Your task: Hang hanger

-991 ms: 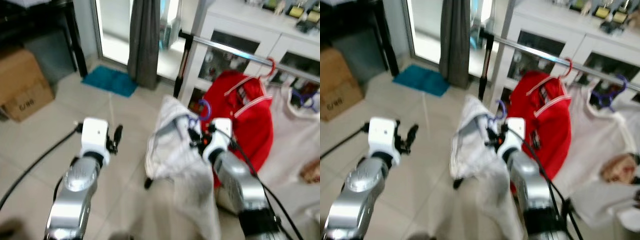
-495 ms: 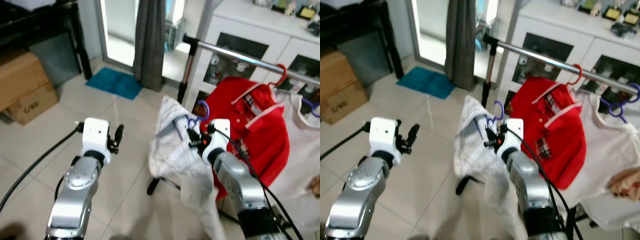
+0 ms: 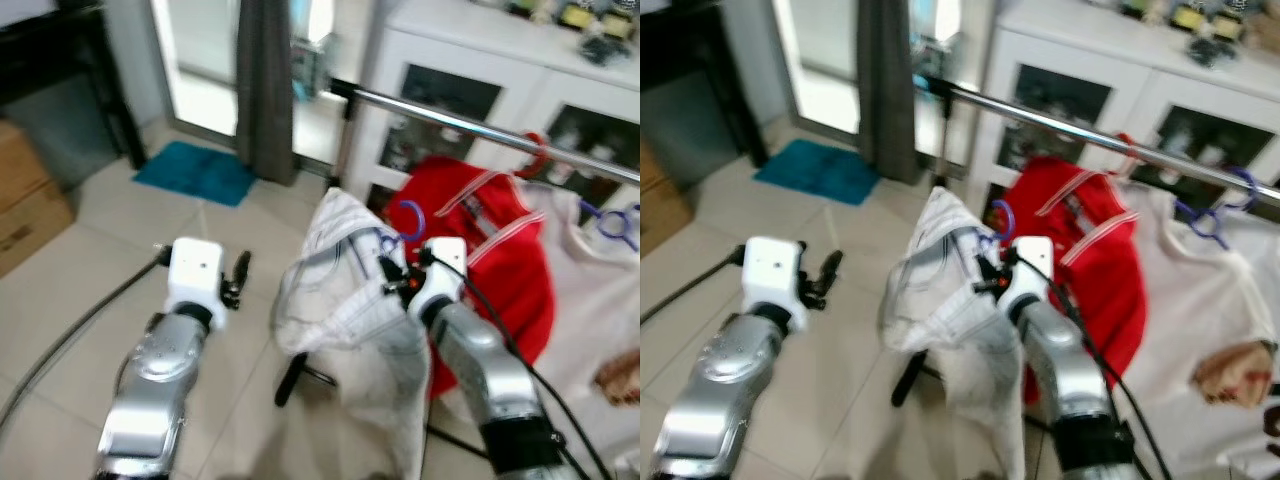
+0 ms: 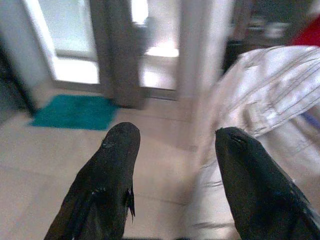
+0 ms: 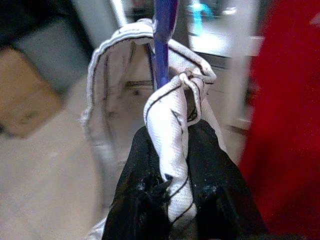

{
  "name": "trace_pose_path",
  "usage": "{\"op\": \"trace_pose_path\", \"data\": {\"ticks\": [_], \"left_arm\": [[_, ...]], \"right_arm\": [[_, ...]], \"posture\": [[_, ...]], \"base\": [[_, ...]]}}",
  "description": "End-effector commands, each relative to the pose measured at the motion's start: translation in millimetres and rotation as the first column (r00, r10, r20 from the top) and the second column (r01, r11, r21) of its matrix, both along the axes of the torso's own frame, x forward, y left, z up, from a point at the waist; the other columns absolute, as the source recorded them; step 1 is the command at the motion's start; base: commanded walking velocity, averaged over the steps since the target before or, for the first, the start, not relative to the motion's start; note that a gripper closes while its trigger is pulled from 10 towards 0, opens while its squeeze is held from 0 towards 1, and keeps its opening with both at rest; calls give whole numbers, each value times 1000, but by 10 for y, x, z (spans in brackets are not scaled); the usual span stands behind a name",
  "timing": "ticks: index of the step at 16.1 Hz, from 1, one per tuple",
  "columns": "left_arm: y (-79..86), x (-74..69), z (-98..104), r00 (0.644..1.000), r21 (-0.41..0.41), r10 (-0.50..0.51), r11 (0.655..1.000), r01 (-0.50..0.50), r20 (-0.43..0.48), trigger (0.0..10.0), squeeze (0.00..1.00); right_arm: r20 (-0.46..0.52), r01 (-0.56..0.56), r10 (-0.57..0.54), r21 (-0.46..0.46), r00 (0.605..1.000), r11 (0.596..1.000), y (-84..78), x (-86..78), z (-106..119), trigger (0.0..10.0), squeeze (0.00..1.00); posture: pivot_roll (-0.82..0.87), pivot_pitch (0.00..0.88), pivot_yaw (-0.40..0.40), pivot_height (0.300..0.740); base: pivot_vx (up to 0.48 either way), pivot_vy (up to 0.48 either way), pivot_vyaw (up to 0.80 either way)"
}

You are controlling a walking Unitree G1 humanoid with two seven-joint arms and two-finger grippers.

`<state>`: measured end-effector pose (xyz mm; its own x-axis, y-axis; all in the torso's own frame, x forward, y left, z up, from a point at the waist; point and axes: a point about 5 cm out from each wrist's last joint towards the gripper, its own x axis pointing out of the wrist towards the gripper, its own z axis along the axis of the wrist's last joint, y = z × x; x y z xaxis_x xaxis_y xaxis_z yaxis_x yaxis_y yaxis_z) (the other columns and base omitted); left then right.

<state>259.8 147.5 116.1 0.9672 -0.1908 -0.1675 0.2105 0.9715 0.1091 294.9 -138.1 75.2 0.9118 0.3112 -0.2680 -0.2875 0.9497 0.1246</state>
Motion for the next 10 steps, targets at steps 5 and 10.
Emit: {"op": "trace_pose_path", "data": {"ticks": [5, 10], "left_arm": [[-8, 1, 2, 999, 31, -52, 998, 52, -3, 10000, 0], [-35, 29, -29, 992, 56, -124, 991, 125, -24, 10000, 0]], "right_arm": [[92, 25, -25, 7, 995, 1000, -18, 80, 177, 10000, 0], [107, 74, -74, 7, 992, 997, -47, 43, 174, 10000, 0]], "posture": [[142, 8, -55, 740], [136, 0, -4, 740]], "base": [[317, 0, 0], [316, 0, 0]]}}
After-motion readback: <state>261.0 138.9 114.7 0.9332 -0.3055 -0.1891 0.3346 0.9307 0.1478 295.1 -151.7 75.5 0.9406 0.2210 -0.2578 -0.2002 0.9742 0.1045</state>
